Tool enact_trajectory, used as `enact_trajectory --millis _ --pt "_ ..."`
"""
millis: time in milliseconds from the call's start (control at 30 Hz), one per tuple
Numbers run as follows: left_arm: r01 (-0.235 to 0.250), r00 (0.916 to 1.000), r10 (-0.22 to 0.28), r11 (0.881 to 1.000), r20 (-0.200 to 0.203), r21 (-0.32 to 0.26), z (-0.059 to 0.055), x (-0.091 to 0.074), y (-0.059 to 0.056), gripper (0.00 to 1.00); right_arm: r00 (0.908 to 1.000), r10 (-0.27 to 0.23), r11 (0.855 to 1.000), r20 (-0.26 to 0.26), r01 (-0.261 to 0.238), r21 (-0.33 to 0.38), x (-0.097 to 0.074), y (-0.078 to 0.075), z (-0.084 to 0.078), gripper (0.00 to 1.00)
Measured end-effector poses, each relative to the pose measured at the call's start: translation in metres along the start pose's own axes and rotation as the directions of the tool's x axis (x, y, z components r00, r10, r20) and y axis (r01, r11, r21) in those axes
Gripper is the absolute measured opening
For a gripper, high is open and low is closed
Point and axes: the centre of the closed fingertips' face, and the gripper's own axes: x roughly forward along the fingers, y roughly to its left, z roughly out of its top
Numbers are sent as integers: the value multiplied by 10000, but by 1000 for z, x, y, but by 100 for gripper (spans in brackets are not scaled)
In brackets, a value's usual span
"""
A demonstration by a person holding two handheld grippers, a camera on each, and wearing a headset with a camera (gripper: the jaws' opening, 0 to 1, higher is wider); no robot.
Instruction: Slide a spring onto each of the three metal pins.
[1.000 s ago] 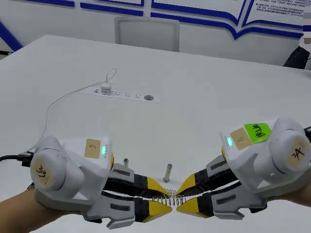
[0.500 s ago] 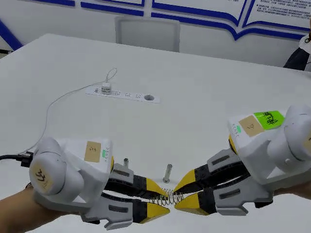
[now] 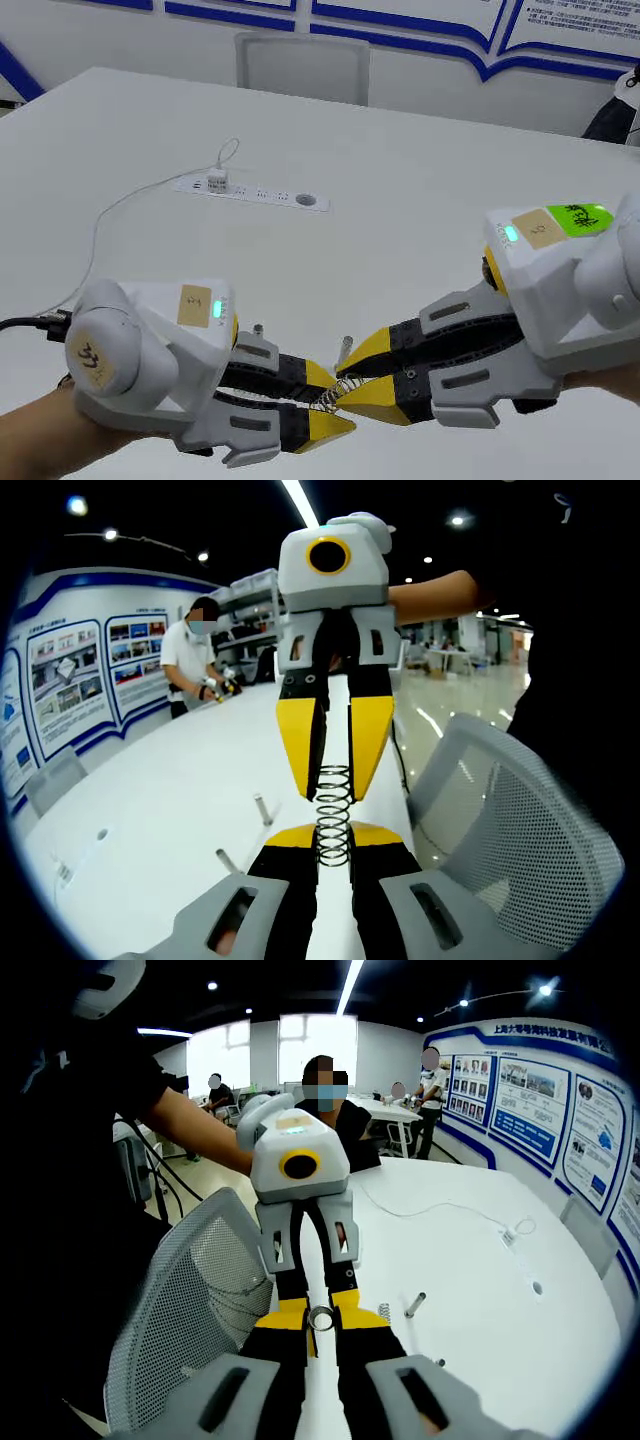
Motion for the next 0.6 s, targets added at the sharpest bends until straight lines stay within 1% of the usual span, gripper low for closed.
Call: enact_trajectory --millis 233,333,400,533,600 --pt "-16 10000 16 10000 45 -97 1 1 -1 10 9988 -37 9992 494 17 407 5 -1 6 10" --pt "-118 9999 120 9997 112 -196 2 0 1 10 9973 -196 9983 711 156 564 5 -3 9 10" --pt "-224 9997 226 9994 81 -253 1 -1 4 10 9970 -274 9977 718 228 631 6 -6 9 10" --pt "-192 9998 188 9986 -91 -488 -3 -1 6 11 9978 -300 9978 589 265 608 9 -8 8 9" --pt "-291 9995 284 9979 -131 -576 -3 -1 8 11 9977 -369 9977 567 335 590 10 -9 8 9"
